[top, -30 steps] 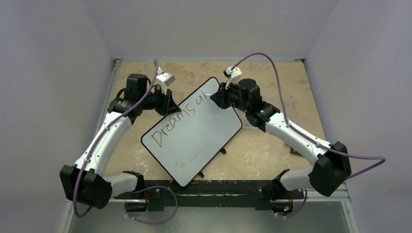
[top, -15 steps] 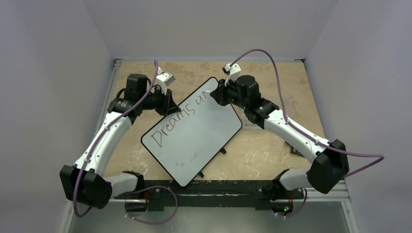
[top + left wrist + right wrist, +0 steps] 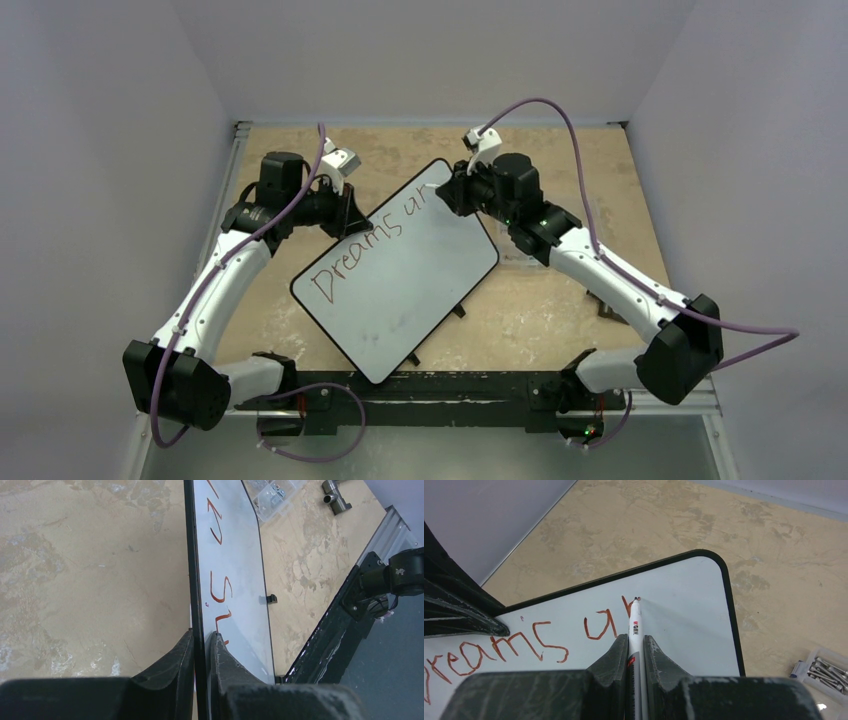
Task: Write a sentence on the whiteboard
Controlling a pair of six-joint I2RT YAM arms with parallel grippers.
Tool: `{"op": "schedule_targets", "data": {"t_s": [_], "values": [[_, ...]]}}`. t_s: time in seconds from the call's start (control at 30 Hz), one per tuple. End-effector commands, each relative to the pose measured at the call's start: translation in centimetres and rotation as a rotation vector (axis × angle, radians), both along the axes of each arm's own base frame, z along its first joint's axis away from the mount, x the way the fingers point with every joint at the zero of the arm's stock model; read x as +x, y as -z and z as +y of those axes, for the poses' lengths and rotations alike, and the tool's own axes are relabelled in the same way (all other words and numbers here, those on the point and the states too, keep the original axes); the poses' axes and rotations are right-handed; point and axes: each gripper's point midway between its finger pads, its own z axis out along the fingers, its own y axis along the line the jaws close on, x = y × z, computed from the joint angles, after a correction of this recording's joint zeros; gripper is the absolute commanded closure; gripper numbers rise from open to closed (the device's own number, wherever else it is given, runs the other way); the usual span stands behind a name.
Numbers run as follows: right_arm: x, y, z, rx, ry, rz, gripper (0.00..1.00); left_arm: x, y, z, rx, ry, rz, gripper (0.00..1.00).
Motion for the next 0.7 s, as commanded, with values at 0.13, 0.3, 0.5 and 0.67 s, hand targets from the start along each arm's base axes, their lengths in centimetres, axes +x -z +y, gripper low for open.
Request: {"op": "schedule_targets", "data": {"t_s": [0.13,0.3,0.5,0.67], "values": [[-0.4,-3.8,-1.6,0.033,0.041,-0.094,1.0,-0.7,-1.6,-1.1,-0.016,0.082,-0.074,1.0],[-0.3,-2.6,-1.6,0.024,0.044,-0.071,1.0,-0.7,-1.6,-1.1,-0.017,0.082,-0.073,1.0],[0.0,-2.1,-1.1,0.022,0.032,-0.062,1.0,-0.7,-1.6,-1.0,-0.015,0.081,-0.074,1.0],[0.3,-1.6,-0.7,0.021,0.022,-0.052,1.0,-0.7,-1.6,-1.0,-0.014,0.08,-0.075,1.0]]}}
